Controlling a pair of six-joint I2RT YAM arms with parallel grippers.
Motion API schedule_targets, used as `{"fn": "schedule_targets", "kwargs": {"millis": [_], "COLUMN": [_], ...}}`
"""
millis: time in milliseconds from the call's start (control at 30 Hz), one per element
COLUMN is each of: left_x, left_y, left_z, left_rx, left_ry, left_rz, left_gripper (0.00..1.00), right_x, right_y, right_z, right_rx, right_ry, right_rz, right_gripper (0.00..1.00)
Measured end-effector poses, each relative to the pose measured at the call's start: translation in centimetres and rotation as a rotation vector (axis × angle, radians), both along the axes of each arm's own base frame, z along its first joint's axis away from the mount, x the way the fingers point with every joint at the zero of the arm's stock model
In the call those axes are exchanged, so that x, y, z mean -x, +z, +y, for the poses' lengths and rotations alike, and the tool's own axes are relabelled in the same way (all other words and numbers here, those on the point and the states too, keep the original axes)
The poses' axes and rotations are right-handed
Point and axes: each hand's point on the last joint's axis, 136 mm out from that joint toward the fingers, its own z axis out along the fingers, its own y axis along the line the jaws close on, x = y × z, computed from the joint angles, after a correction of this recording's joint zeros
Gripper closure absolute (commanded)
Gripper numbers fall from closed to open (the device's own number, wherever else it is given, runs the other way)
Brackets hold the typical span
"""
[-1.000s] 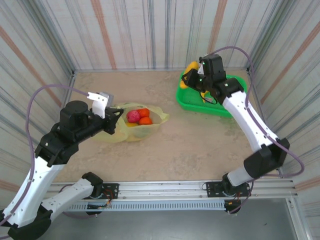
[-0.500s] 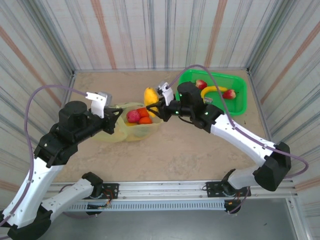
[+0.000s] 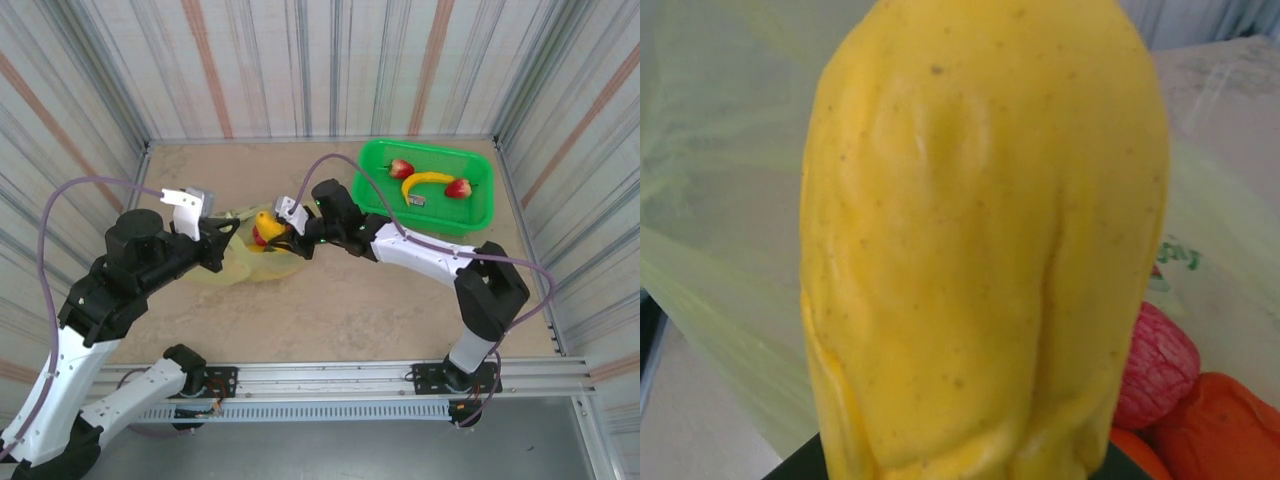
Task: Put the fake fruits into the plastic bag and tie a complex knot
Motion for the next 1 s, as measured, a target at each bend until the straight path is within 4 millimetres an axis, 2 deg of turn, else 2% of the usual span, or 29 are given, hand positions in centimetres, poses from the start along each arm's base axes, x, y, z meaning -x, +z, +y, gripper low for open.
{"fn": "schedule_targets", "kwargs": {"millis": [133,233,600,633,800,1000], "left_x": [0.0,-0.1,-0.2,-0.2,-0.2,-0.2], "left_y": [-0.3,-0.6,-0.7,-0.7,-0.7,-0.7], "left_z": [-0.1,-0.2,-0.3,-0.3,-0.3,-0.3], "left_rx": [0.007,0.005,0.004,0.004,0.003,0.003], "left_ry": [-0.001,-0.003,-0.003,-0.003,-0.003,-0.003], "left_rz": [0.010,0.019,0.022,0.022,0.022,0.022], "left_gripper": [1.00,1.00,1.00,1.00,1.00,1.00], "right_x": [0.0,-0.1,1.1,1.2,1.6,1.3], "right_y": [-2.4,-3.4,-0.7,-0.8,-2.2,-3.2], "right_z": [0.7,1.1,4.4,4.5,5.0,4.6], "right_rx": [0.043,0.067,0.120,0.132,0.186,0.225], "right_ry": [0.043,0.061,0.200,0.208,0.236,0.223], "right_rz": [-0.019,-0.035,-0.229,-0.237,-0.244,-0.236], "right_gripper": [0.79,0.78,0.73,0.71,0.46,0.43]}}
